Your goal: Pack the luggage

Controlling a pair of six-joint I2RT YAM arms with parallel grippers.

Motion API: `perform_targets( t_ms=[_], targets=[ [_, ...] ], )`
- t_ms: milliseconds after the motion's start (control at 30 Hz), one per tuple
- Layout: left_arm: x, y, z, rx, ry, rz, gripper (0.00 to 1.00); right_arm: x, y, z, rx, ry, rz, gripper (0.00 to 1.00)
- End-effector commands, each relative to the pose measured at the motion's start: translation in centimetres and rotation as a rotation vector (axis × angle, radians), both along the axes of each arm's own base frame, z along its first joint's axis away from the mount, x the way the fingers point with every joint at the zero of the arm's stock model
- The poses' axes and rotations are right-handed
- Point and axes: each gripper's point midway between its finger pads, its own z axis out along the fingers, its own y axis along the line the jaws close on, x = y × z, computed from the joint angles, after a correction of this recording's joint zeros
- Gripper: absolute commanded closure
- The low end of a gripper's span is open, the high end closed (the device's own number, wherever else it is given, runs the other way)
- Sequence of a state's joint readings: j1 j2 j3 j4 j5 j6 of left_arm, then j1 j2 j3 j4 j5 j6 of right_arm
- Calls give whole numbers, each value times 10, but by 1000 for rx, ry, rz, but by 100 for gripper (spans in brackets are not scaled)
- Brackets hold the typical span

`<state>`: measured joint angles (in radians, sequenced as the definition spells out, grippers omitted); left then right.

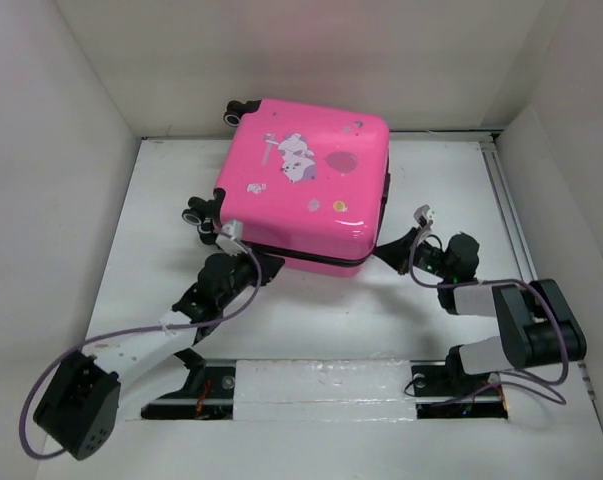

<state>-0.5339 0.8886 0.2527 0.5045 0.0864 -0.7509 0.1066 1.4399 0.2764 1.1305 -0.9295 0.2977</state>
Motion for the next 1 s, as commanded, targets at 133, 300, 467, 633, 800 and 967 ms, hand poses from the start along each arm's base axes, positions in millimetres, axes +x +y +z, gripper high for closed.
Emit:
perform_targets(
  t_ms=[133, 300, 467, 633, 800, 967],
  targets=[
    [10, -79, 24, 64, -135, -159, 96, -2, 1, 16, -81, -44, -97, 100],
    [20, -103, 16, 39, -128, -184, 96, -25, 8, 12, -113, 6, -105, 100],
    [31, -118, 18, 14, -126, -178, 96, -57, 23, -6, -170, 90, -72, 100],
    [27, -143, 25, 6, -138, -210, 96, -79, 44, 1, -157, 96, -33, 100],
    [19, -161, 27, -14, -135, -262, 96, -85, 82, 15, -123, 106, -39, 100],
    [9, -161, 48, -41, -175, -294, 94, -63, 109, 26, -70, 99, -124, 100]
  ],
)
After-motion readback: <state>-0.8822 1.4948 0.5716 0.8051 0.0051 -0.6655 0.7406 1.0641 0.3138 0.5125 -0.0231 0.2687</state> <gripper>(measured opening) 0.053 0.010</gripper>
